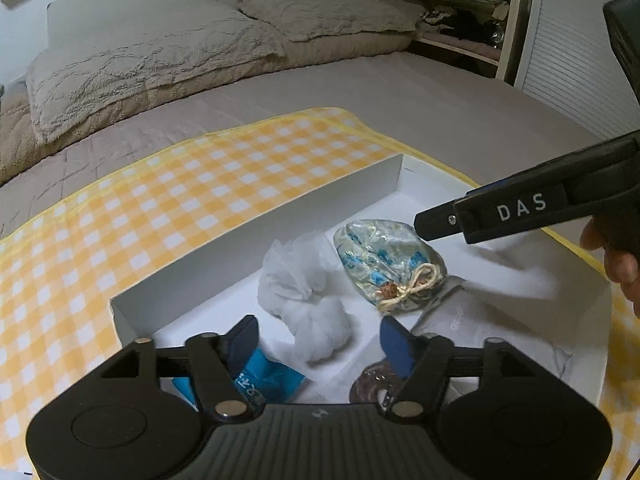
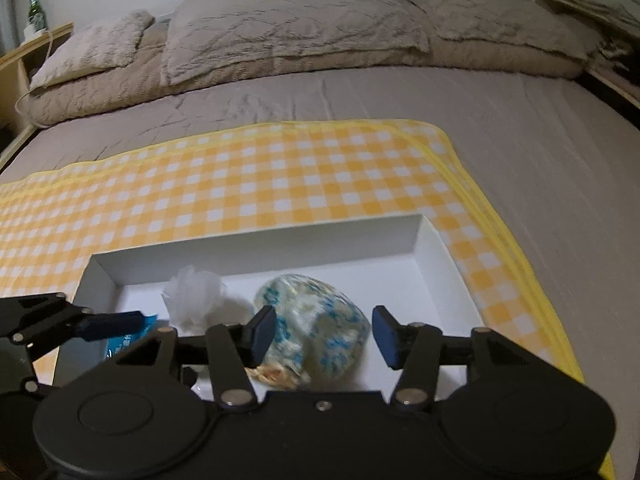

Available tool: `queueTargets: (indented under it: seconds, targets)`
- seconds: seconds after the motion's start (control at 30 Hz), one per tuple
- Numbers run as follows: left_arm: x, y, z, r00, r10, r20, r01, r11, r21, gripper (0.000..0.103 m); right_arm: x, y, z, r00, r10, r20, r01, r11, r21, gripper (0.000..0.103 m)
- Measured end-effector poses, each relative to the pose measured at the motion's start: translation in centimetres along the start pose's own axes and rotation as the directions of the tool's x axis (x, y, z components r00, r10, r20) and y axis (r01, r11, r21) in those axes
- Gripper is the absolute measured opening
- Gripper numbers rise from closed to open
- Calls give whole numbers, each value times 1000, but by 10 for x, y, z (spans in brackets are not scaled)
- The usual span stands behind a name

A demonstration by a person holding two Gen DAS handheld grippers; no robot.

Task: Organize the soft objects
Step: 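Lower both items into the tray and open both tools, then withdraw both tools from the tray toward the rubber-band bag and foil sachet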

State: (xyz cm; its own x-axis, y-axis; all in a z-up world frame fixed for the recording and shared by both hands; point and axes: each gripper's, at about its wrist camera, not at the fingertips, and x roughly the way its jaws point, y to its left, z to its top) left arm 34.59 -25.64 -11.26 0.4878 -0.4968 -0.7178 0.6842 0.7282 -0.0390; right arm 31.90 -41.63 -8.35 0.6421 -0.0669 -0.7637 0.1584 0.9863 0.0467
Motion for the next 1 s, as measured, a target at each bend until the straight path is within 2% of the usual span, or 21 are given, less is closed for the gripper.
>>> queueTargets:
  seconds: [0.1, 0.2, 0.3, 0.63, 0.8, 1.0]
  targets:
    - [-5, -3, 0, 1000, -5, -2, 5, 1000, -8, 81, -6, -3, -4, 1000, 1, -1, -1, 1000, -6, 64]
    - [-10, -7, 0, 1000, -1, 0, 1, 1000, -15, 86, -14, -3, -7, 1000, 12, 0, -12, 1000, -16, 71]
    - [-15, -12, 1, 1000, 14, 4, -13, 1000, -11, 89, -24, -3, -10, 1000, 23, 7, -23, 999, -30, 72]
    - [-40, -20, 1, 999, 27, 27, -26, 1000, -14, 93, -57, -8, -16, 998, 24, 55, -22, 999, -39, 84]
    - [-59, -24, 3, 998, 37, 55, -35, 999, -31, 97, -77, -12, -20, 996, 28, 88, -25, 999, -38, 93]
    - [-80, -24, 3, 996, 53, 77, -48, 996, -69, 97, -100, -19, -26, 992, 34, 122, -31, 999, -27, 96]
